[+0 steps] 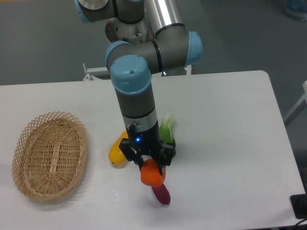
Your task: Place the orange in the basket
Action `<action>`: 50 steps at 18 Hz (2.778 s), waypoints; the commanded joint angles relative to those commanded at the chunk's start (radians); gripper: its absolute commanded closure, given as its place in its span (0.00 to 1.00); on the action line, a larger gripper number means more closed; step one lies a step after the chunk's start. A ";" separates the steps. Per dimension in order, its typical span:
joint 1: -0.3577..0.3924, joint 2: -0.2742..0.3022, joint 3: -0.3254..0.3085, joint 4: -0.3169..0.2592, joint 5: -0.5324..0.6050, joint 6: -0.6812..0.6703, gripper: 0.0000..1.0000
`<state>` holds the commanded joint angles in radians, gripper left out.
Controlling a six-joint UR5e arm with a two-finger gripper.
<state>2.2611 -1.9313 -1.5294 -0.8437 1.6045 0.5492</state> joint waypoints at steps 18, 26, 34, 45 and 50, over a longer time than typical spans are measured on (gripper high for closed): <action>-0.009 -0.018 0.006 0.002 0.002 -0.058 0.51; -0.150 -0.018 -0.050 0.000 0.024 -0.225 0.51; -0.330 0.032 -0.196 -0.002 0.018 -0.204 0.51; -0.455 -0.006 -0.253 0.002 0.015 -0.181 0.50; -0.465 -0.026 -0.252 0.003 0.012 -0.190 0.47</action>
<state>1.7963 -1.9573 -1.7810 -0.8406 1.6168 0.3590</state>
